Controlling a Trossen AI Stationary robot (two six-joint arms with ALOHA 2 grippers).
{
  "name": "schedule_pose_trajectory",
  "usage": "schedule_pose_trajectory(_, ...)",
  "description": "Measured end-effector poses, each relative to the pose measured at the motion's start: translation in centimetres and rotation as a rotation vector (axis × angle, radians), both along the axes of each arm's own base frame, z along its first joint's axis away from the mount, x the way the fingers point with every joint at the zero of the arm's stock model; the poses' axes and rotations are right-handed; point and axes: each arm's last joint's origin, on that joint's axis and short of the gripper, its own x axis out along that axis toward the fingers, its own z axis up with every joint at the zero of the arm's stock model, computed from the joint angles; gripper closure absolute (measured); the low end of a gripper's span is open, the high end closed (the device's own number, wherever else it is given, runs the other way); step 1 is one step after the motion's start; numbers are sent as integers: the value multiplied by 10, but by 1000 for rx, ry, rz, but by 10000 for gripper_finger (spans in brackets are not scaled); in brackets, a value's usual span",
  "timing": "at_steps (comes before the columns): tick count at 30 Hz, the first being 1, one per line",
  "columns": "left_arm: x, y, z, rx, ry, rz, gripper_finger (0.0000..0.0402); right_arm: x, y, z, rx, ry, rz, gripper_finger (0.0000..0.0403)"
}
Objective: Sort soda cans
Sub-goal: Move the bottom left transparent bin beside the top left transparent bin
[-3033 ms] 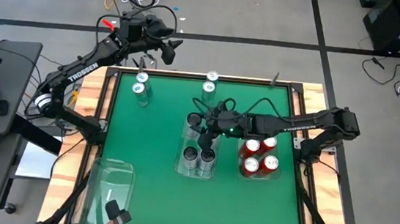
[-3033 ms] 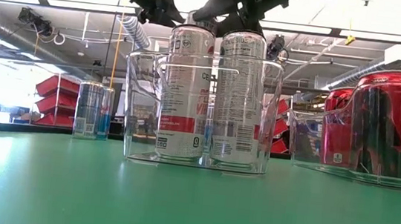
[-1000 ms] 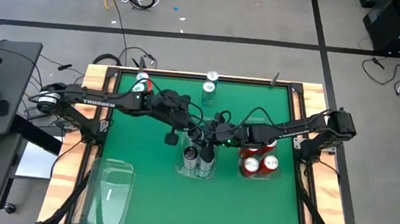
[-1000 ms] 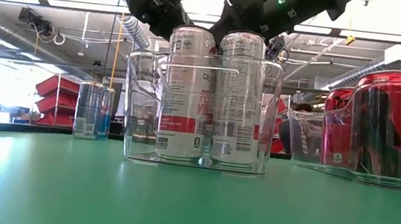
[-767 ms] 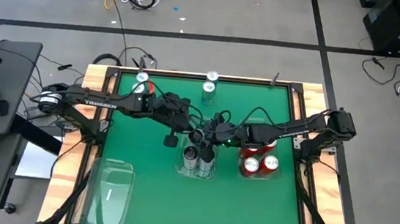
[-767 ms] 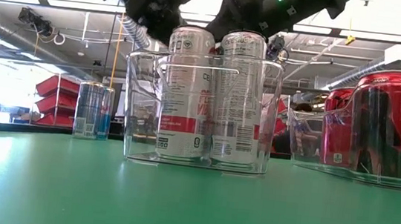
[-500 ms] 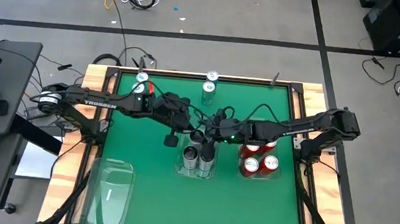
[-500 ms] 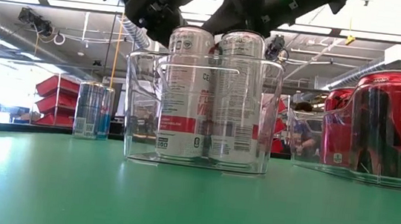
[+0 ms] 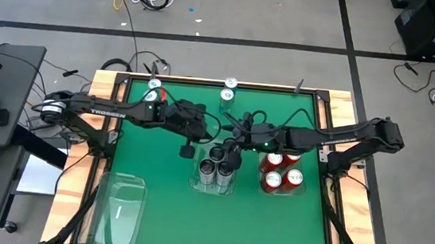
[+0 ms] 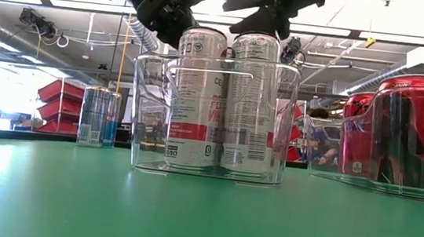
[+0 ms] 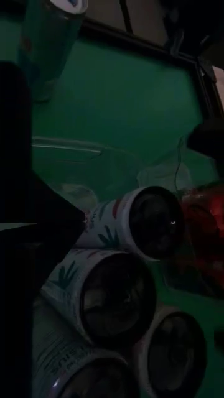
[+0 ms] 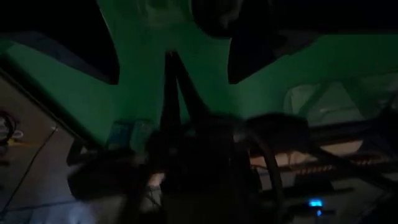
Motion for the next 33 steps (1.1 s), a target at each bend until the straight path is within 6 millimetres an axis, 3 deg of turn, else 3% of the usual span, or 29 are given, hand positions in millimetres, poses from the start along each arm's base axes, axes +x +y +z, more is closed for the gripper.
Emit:
schedule_pose_trajectory(10,-23,-3,31,5,-88,-3,401,-9,3,-1,46,79,105,151)
schedule_pose_trajectory(16,-26,-5,25,-62,-50,-39,401,-18,3,-6,47,189,105,170)
schedule_pose_trajectory(22,-32,3,13,-113,-68,48,401,-31,2,4,12,191,51,213)
schedule_pose_trajectory(27,-41,18,10,-181,-38,160,401,-48,-17,7,-87,273,-160,241)
schedule_pose_trajectory(33,-65,16,17,-207,44,190,401,-59,-43,-3,-39,356,-224,247)
